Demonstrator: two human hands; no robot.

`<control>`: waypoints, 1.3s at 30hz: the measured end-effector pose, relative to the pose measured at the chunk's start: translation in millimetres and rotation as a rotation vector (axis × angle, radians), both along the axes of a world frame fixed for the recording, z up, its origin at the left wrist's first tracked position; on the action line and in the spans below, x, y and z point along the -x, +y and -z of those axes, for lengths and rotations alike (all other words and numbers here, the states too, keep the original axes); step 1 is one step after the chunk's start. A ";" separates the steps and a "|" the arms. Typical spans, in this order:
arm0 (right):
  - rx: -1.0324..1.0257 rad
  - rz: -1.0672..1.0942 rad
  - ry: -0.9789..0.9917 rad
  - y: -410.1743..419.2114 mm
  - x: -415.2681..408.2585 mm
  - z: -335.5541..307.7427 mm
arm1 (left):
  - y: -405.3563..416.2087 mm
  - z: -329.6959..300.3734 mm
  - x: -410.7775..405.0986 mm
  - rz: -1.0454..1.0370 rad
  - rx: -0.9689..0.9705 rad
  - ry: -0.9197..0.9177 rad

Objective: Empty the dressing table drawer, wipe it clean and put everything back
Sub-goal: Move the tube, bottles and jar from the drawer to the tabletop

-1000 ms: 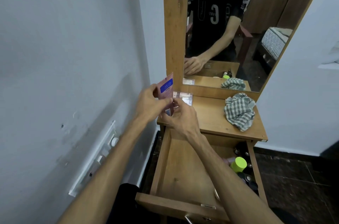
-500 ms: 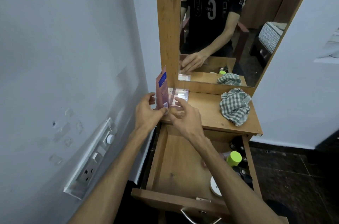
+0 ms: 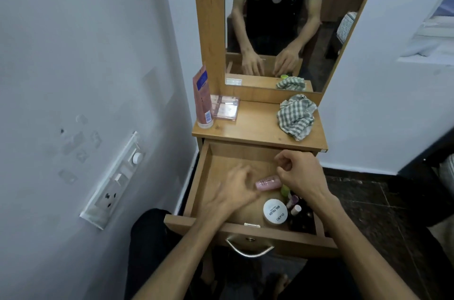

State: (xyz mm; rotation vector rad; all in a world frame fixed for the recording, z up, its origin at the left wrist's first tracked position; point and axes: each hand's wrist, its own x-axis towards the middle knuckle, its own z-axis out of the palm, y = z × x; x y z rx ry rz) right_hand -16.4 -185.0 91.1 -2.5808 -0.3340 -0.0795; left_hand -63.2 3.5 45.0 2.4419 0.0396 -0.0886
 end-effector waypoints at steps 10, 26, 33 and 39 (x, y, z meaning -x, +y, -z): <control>0.146 -0.050 -0.039 -22.1 21.3 11.6 | -42.5 22.3 -10.7 0.012 -0.165 0.104; 0.413 -0.171 0.146 12.4 53.1 13.6 | -27.4 24.7 -7.8 -0.127 -0.045 0.160; 0.113 0.019 0.150 27.8 46.7 17.8 | 21.4 -17.4 14.0 -0.247 0.332 0.203; -0.373 0.154 0.280 52.8 42.7 15.2 | 56.7 -47.2 28.6 -0.269 0.730 0.158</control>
